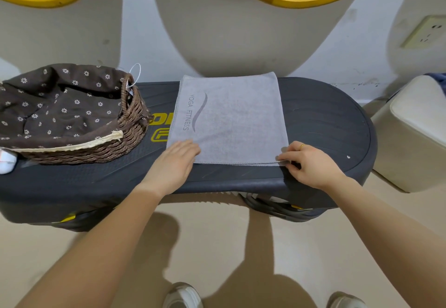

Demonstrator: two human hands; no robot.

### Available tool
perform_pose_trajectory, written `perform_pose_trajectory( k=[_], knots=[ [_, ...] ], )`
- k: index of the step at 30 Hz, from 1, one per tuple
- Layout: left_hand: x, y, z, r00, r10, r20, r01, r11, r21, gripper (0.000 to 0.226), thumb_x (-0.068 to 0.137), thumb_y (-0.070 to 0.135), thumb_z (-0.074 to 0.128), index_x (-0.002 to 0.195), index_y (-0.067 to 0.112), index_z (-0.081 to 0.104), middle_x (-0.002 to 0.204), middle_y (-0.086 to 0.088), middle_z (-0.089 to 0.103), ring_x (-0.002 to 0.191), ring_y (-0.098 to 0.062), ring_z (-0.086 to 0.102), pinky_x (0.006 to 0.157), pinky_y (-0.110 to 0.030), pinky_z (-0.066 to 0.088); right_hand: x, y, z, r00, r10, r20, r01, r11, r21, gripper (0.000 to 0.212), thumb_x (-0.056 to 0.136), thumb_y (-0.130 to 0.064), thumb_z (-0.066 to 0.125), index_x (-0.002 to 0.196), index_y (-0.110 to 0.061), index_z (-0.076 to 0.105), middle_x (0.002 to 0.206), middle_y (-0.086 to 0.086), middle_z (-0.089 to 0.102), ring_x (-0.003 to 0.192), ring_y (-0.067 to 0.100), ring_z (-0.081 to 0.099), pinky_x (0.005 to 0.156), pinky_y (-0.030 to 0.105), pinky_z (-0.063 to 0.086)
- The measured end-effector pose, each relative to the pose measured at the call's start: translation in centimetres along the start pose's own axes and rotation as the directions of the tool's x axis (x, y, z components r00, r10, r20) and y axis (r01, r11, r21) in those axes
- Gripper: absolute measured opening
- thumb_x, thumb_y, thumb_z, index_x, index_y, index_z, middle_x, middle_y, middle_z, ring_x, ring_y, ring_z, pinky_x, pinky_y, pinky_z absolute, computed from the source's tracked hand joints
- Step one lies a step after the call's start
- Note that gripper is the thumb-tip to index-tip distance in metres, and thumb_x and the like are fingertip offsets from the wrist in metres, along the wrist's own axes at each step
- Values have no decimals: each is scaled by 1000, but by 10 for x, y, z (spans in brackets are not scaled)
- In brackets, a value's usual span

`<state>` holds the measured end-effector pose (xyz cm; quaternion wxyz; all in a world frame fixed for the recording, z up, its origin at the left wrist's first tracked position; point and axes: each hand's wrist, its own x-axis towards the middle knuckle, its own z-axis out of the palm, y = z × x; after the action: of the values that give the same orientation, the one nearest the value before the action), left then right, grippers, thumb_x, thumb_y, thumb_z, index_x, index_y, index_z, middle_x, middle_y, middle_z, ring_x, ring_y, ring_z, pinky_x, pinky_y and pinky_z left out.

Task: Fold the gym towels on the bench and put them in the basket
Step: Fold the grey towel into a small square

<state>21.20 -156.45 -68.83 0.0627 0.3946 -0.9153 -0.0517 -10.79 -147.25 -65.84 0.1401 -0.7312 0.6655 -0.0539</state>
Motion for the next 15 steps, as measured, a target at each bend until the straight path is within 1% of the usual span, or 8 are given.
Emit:
perform_pose_trajectory(
  k=[2,3,5,6,8,10,13,15],
  knots=[
    [-2,5,0,997,-14,81,18,999,-50,48,89,33,31,114,6,63,126,-13,60,116,-31,57,95,-39,47,1,-1,3,999,51,-19,-50,996,68,24,91,-20,56,112,-20,69,113,-2,57,102,17,57,82,25,46],
    [-3,6,0,996,-32,87,39,996,-84,48,91,36,34,117,7,61,133,-12,55,122,-30,53,94,-41,47,3,-2,3,995,91,-32,-85,987,135,21,90,-20,58,107,-17,71,106,-2,57,97,15,56,82,24,46],
    [-1,7,-2,991,-114,69,124,977,-174,36,94,31,46,121,9,58,143,-6,44,131,-23,43,96,-35,43,8,-5,0,991,129,-21,-121,967,225,17,88,-18,61,99,-13,73,96,-6,54,88,11,52,83,23,44],
    [1,7,-3,987,-144,67,154,967,-203,31,94,26,51,119,9,57,146,-3,40,132,-20,41,95,-32,41,10,-5,-2,993,118,-4,-115,970,215,17,89,-16,61,99,-12,73,94,-6,53,86,9,49,82,21,41],
    [3,7,-2,982,-172,81,186,957,-223,22,93,22,54,108,6,56,147,-1,38,130,-23,42,94,-33,38,11,-3,-5,996,87,29,-91,978,189,16,89,-10,59,98,-10,72,94,-5,52,85,10,48,81,17,37],
    [4,6,0,982,-173,81,187,953,-237,17,92,20,55,99,4,54,146,-4,39,130,-27,39,101,-34,33,11,-1,-8,994,77,81,-91,977,191,13,87,-6,59,89,-14,69,94,-3,52,84,13,51,80,17,40],
    [4,3,2,979,-178,96,197,946,-256,14,93,20,53,96,6,52,147,-3,37,132,-27,35,103,-34,30,11,1,-11,985,73,158,-102,977,189,14,84,-5,61,82,-18,57,95,-1,50,80,10,50,76,15,41],
    [4,3,2,979,-181,91,199,945,-260,14,93,20,53,96,7,52,147,-3,36,132,-27,34,102,-34,30,11,3,-11,986,72,152,-99,979,176,12,85,-6,61,87,-17,59,98,-1,51,84,12,51,79,17,42]
  ],
)
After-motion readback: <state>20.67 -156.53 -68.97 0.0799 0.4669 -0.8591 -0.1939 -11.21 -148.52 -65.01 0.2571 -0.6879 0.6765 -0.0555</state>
